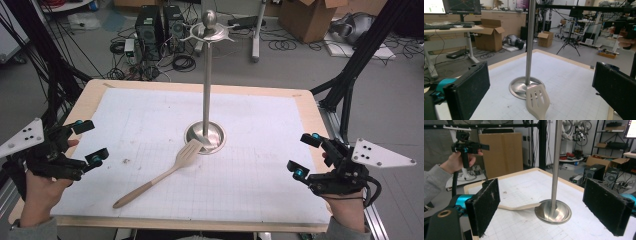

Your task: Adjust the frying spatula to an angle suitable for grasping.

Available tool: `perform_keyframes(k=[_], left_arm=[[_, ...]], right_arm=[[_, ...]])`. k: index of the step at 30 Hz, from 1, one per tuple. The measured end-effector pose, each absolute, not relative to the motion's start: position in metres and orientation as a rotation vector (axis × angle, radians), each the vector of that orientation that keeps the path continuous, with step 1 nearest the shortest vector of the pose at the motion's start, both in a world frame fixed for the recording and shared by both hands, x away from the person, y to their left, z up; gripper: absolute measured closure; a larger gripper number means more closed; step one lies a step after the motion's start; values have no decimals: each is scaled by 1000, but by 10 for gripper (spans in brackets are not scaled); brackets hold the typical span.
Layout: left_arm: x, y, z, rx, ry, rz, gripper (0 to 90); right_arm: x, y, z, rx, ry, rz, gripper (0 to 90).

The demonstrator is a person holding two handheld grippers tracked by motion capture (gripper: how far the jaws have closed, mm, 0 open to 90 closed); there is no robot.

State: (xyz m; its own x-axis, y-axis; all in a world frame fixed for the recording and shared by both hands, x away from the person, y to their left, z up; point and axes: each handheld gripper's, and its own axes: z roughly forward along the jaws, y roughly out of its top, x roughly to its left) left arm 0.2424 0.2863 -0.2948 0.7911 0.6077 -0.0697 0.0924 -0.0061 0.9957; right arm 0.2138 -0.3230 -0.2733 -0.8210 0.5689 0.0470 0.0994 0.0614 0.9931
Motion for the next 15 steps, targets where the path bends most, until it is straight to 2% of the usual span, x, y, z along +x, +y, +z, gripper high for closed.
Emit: perform_keyframes(k=[5, 10, 15], left_arm=[[245, 284, -297, 1551, 596, 432, 17], [248, 285, -299, 1543, 609, 366, 17], [248, 284, -298, 1554, 600, 398, 17]], right_arm=[[216, -323, -274, 664, 1988, 1827, 130], [219, -319, -276, 670, 2012, 1817, 130], [218, -320, -276, 675, 2012, 1819, 130]])
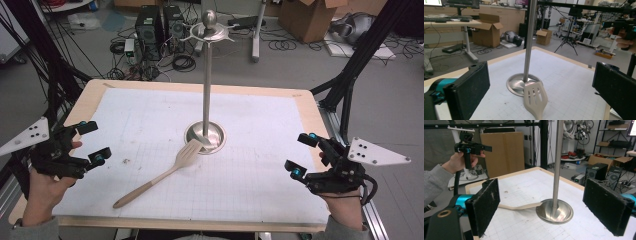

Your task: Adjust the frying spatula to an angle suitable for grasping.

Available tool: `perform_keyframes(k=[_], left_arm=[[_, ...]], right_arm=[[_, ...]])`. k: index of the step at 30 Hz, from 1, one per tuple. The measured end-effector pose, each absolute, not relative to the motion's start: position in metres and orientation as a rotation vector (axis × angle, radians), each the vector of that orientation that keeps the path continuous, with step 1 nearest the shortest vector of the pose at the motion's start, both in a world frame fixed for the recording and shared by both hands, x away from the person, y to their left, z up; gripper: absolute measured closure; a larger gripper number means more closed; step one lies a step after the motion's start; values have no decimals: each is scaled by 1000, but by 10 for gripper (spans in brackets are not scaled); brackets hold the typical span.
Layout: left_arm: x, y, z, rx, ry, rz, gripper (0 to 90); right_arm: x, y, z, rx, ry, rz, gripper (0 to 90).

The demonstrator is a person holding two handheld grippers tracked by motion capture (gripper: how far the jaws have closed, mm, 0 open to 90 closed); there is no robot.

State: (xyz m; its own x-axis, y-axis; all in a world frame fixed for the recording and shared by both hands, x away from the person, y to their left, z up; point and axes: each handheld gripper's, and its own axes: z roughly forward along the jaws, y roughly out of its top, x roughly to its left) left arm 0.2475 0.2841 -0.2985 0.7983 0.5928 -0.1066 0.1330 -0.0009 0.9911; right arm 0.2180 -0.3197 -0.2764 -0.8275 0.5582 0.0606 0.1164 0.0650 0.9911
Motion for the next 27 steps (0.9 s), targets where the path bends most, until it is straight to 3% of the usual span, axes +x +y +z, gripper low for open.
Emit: perform_keyframes(k=[9, 16, 19, 22, 27], left_arm=[[249, 268, -305, 1622, 572, 400, 43], [251, 264, -309, 1662, 580, 373, 157], [251, 262, -311, 1700, 589, 380, 269], [250, 258, -313, 1734, 607, 403, 296], [247, 255, -315, 1735, 611, 433, 421]], right_arm=[[218, -318, -277, 684, 2020, 1800, 130], [220, -318, -278, 682, 2031, 1801, 131], [220, -322, -279, 695, 2020, 1809, 131], [220, -322, -279, 694, 2020, 1809, 131], [220, -319, -279, 684, 2034, 1810, 131]])
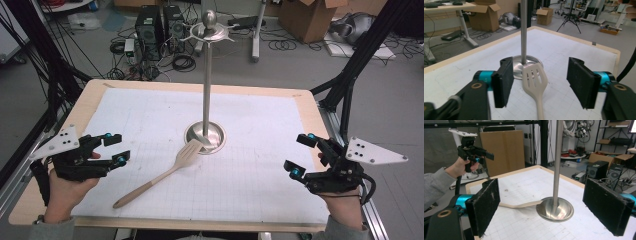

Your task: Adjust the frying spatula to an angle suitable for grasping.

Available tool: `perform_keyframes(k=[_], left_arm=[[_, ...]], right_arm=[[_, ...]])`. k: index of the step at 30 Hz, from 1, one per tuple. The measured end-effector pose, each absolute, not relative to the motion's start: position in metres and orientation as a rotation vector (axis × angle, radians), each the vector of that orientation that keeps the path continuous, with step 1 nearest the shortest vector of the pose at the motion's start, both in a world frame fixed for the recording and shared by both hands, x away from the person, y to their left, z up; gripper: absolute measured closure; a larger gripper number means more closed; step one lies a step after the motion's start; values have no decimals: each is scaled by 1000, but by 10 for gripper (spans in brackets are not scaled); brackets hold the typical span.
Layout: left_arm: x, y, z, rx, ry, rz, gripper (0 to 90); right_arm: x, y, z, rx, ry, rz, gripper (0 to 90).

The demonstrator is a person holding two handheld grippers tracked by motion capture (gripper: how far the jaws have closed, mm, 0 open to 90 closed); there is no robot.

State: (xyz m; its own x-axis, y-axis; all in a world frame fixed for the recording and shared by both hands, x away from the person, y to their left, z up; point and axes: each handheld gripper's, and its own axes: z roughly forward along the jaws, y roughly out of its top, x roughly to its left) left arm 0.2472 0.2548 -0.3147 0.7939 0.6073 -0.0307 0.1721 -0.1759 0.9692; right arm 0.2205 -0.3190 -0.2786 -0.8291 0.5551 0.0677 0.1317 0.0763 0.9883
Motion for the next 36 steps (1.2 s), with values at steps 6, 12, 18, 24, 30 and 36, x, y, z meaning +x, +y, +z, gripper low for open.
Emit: perform_keyframes(k=[6, 12, 18, 24, 30, 36], left_arm=[[247, 252, -319, 1764, 609, 419, 567], [249, 247, -326, 1794, 609, 433, 680], [251, 244, -332, 1794, 607, 436, 788], [252, 244, -337, 1769, 597, 434, 853], [252, 241, -343, 1768, 576, 458, 885], [254, 240, -351, 1786, 587, 449, 895]], right_arm=[[223, -315, -280, 676, 2057, 1800, 135], [223, -314, -280, 678, 2069, 1800, 137], [223, -314, -280, 677, 2064, 1801, 137], [224, -314, -280, 672, 2066, 1804, 138], [224, -313, -280, 674, 2072, 1809, 137], [224, -314, -280, 676, 2071, 1808, 137]])
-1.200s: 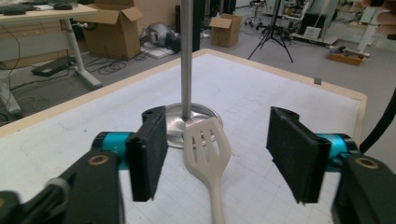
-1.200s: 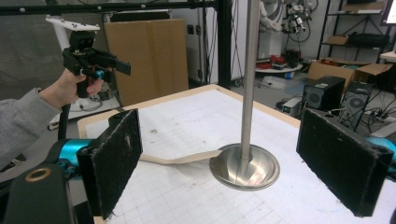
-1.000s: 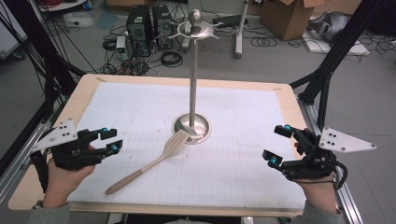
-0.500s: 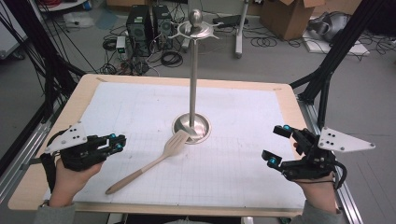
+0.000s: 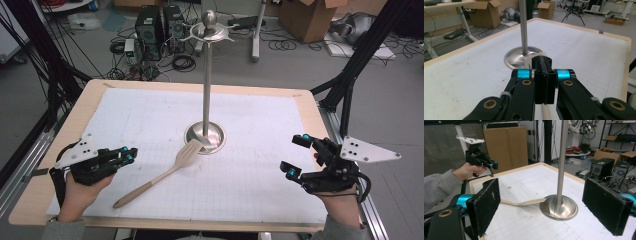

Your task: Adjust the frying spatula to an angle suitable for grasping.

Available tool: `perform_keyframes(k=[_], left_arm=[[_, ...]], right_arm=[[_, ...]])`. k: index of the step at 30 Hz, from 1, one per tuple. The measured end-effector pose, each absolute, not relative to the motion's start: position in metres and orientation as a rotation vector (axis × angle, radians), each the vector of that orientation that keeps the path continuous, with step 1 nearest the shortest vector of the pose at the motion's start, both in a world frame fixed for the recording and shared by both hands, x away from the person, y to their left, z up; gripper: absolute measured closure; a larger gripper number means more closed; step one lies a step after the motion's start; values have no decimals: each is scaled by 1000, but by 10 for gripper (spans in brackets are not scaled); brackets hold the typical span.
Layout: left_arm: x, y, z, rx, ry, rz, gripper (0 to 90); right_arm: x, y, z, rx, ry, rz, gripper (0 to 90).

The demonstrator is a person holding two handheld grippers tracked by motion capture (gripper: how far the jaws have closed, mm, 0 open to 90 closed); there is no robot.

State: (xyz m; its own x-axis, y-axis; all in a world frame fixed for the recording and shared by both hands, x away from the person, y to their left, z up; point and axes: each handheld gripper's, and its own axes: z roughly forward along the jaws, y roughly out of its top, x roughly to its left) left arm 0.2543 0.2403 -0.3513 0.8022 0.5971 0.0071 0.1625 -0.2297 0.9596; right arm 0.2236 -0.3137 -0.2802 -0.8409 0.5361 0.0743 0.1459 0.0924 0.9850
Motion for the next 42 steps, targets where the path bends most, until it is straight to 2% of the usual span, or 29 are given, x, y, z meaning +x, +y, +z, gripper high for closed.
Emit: perform_keyframes(k=[31, 42], left_arm=[[251, 239, -389, 1808, 635, 352, 896], [253, 224, -404, 1882, 616, 305, 896]], right_arm=[[228, -310, -281, 658, 2073, 1812, 136], [229, -307, -282, 661, 2087, 1803, 137]])
